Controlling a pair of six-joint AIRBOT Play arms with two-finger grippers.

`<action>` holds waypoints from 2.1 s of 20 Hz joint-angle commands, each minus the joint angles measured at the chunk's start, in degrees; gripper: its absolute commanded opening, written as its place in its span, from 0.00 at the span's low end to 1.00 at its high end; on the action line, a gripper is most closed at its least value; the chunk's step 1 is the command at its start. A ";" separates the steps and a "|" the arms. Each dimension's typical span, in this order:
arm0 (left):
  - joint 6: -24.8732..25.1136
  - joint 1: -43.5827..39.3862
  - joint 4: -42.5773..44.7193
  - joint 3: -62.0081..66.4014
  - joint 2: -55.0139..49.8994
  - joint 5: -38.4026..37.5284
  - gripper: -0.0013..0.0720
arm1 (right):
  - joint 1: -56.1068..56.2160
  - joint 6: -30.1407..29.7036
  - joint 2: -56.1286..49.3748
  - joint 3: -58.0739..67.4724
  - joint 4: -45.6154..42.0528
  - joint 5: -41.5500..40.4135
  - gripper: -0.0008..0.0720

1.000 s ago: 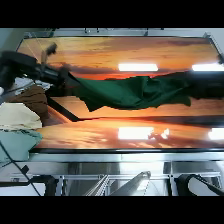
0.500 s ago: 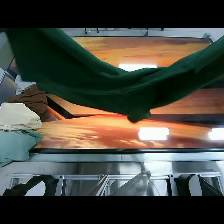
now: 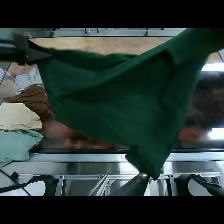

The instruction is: Fold the shirts.

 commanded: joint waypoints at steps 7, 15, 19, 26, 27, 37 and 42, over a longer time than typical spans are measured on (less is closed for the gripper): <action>2.08 3.39 -0.52 1.36 -24.06 0.35 0.99 | -2.08 19.06 -27.69 13.75 -15.43 16.09 0.35; -1.79 11.13 17.92 -7.82 -15.74 6.54 0.99 | -21.38 31.67 -7.96 -21.84 -36.44 28.26 0.44; -1.29 13.07 20.83 -18.43 -10.93 3.43 0.99 | -21.90 38.71 0.39 -43.28 -39.45 18.75 0.68; -0.90 14.29 20.96 -25.66 -9.31 2.45 0.98 | -5.77 42.97 -1.97 -49.64 -38.23 9.40 0.67; -0.83 14.32 20.92 -26.27 -9.31 1.70 0.99 | -3.61 42.86 -2.51 -49.64 -36.41 7.96 0.67; -0.24 10.27 21.44 -32.41 -9.40 -14.40 0.96 | -0.02 36.70 -0.26 -46.66 -27.32 5.88 0.04; 0.07 3.17 21.90 -32.37 -12.76 -12.11 0.49 | -0.02 36.70 0.55 -46.45 -27.30 6.60 0.04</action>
